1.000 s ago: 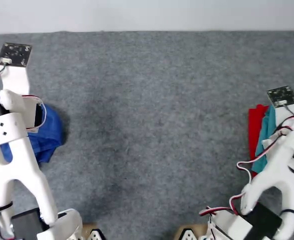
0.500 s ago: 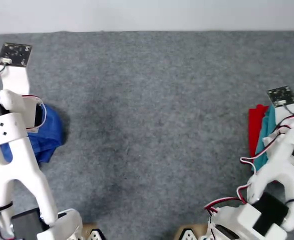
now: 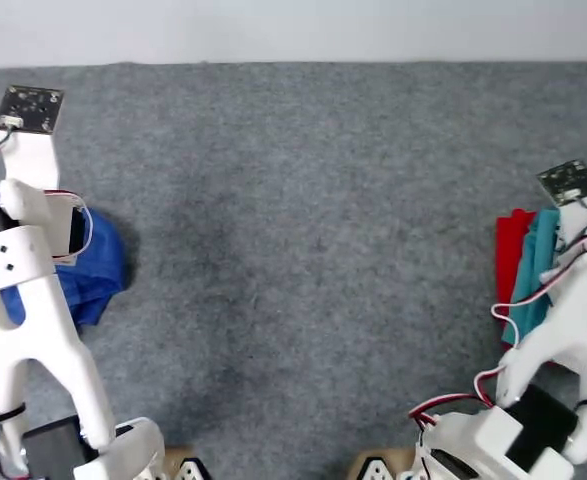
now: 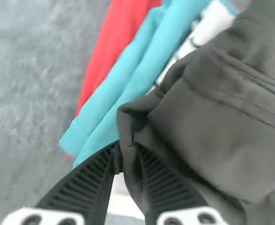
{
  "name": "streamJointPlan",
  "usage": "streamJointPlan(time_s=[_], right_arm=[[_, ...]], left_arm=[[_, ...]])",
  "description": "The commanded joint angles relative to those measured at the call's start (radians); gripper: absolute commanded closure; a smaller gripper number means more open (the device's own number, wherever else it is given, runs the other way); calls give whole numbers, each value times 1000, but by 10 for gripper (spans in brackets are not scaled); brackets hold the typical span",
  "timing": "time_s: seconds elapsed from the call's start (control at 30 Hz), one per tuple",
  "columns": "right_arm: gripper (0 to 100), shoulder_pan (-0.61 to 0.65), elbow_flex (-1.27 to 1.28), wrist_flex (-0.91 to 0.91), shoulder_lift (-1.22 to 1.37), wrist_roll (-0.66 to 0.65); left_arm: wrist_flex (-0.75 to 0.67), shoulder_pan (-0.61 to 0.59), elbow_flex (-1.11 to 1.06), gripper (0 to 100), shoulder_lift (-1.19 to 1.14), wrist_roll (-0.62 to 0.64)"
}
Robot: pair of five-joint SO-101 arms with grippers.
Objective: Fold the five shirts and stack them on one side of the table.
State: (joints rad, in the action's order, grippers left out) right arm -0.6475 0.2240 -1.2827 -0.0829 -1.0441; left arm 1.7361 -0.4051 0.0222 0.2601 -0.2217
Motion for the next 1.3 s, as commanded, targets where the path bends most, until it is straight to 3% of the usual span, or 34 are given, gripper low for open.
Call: streamJointPlan(time_s=[0.0,0.43,0.6,0.7,0.87,1.03,1.27], right_arm=[[982,-8,-69,-110,-10,-55],[971,-13,-31,-171,-10,-147],[798,-45,-107,-232,-12,-140],[731,-61,-227,-289,-12,-81],[753,-30,-374,-272,1,0],[812,54,-365,-148,62,101],[805,136,-370,-38,242,230]], left_arm=[[2,2,-30,985,31,-6],[2,2,-42,985,31,-6],[2,2,-42,985,31,-8],[2,2,-42,985,31,-8],[0,2,-42,985,31,-8],[0,2,-42,985,31,-8],[0,2,-42,985,31,-8]])
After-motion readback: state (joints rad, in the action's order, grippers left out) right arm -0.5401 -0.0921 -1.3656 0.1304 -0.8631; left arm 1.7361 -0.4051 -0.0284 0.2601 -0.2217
